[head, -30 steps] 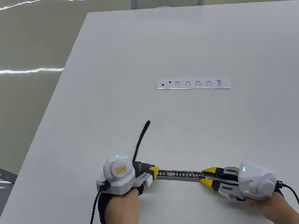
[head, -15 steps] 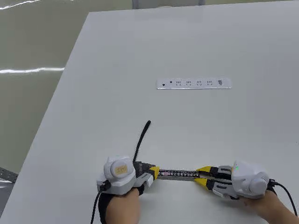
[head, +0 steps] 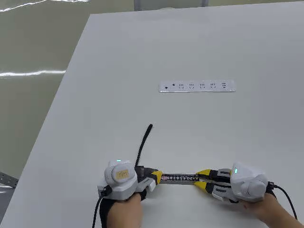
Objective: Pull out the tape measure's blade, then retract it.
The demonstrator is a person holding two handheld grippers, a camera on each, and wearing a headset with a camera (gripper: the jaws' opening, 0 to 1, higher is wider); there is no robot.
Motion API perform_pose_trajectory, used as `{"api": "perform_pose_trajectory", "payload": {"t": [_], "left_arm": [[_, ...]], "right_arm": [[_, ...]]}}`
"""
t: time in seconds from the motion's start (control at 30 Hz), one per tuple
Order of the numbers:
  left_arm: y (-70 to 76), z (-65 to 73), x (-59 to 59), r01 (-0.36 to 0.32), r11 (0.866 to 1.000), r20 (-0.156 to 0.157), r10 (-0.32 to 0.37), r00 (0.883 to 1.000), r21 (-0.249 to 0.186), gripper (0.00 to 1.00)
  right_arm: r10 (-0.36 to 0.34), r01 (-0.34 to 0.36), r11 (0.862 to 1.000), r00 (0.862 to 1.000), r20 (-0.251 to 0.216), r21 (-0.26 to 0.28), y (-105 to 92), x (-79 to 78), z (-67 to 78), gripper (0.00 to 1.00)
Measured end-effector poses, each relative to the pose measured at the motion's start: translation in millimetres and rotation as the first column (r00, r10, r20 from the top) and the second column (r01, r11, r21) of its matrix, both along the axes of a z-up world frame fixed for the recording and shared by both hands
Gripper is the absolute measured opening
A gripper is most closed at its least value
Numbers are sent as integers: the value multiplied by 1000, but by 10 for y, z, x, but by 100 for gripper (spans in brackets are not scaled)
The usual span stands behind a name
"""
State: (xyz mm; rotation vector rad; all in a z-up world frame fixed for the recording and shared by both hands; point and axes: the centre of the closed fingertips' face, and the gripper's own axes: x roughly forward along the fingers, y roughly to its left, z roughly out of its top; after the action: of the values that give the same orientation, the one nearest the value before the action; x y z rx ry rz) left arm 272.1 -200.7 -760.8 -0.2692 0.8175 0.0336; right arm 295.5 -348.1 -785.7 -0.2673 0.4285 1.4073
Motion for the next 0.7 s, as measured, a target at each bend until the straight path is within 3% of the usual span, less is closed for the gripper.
{"api": "perform_pose_trajectory", "payload": {"t": [0.7], "left_arm": [[2,-3,12,1,1000,-15,-1,1000,-7,59]], "right_arm": [[20,-20,1000,1000,2,8,176,-37,10,12]]}}
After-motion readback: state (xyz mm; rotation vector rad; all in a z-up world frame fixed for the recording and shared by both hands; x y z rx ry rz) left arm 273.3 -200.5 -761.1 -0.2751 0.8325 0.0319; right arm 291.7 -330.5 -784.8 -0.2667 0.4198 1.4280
